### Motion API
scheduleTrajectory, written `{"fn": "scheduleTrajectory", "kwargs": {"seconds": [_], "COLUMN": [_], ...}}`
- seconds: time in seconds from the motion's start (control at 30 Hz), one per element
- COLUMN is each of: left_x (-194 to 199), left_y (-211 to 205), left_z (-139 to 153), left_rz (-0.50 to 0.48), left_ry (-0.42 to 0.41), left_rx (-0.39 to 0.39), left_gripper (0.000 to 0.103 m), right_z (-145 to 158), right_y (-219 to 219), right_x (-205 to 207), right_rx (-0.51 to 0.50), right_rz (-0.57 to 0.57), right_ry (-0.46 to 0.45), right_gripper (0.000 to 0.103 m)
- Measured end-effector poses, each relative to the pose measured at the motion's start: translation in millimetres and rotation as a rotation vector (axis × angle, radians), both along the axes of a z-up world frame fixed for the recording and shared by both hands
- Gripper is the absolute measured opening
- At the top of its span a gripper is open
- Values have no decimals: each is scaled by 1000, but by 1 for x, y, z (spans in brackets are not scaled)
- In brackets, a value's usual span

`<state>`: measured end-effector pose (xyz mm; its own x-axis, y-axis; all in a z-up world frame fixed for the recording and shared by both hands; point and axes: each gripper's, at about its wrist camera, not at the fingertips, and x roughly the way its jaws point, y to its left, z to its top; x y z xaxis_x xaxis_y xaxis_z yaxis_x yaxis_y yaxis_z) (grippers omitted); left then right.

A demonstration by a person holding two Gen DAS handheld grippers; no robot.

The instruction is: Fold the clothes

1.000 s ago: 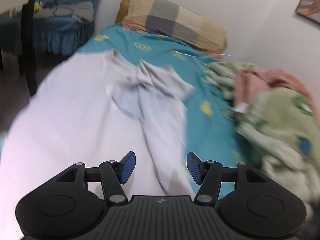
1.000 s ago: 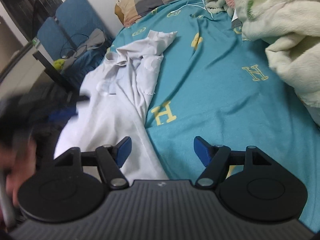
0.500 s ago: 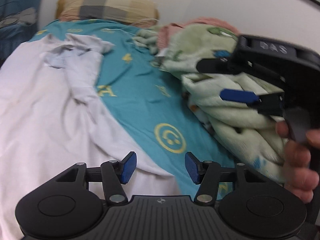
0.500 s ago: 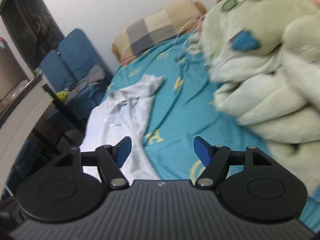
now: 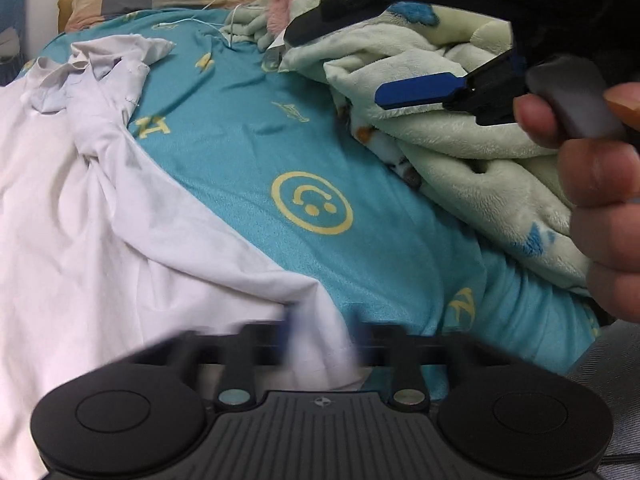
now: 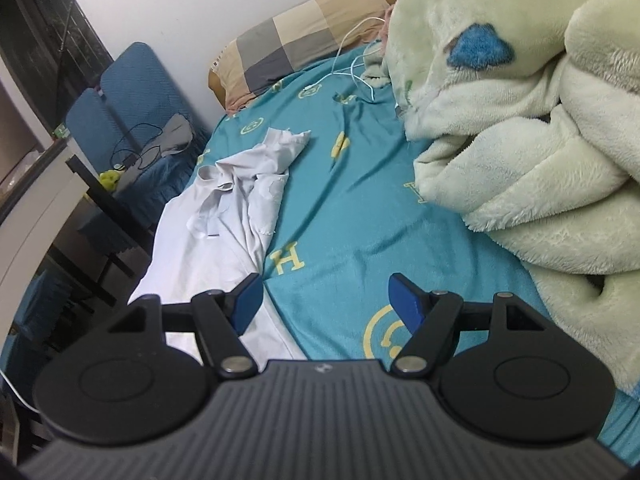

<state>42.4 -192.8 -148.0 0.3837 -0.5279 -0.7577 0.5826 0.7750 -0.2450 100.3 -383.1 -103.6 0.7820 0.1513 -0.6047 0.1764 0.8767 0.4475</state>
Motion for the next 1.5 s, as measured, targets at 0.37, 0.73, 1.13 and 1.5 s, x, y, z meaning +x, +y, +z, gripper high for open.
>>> {"fn": "scheduleTrajectory", "kwargs": {"seconds": [0.37,0.73,1.13,1.5], "left_x": [1,17,-4,-16], "left_y": [108,207,177,93], "left_z": [94,44,80,51], "left_rz": [162,451,374,38], "left_ry": [92,345,114,27], "left_rx": [-371,88,91,-16], "left_gripper": [2,2,49,58], "right_z": [0,0,-7,-32], "right_y": [-18,-5,9,33], "right_x": [2,9,34,183], "right_rx": [-8,0,144,267], "right_rz": [-69,-16,77,194], "right_ry": [-6,14,7,-13], "right_gripper": [72,72,72,66]}}
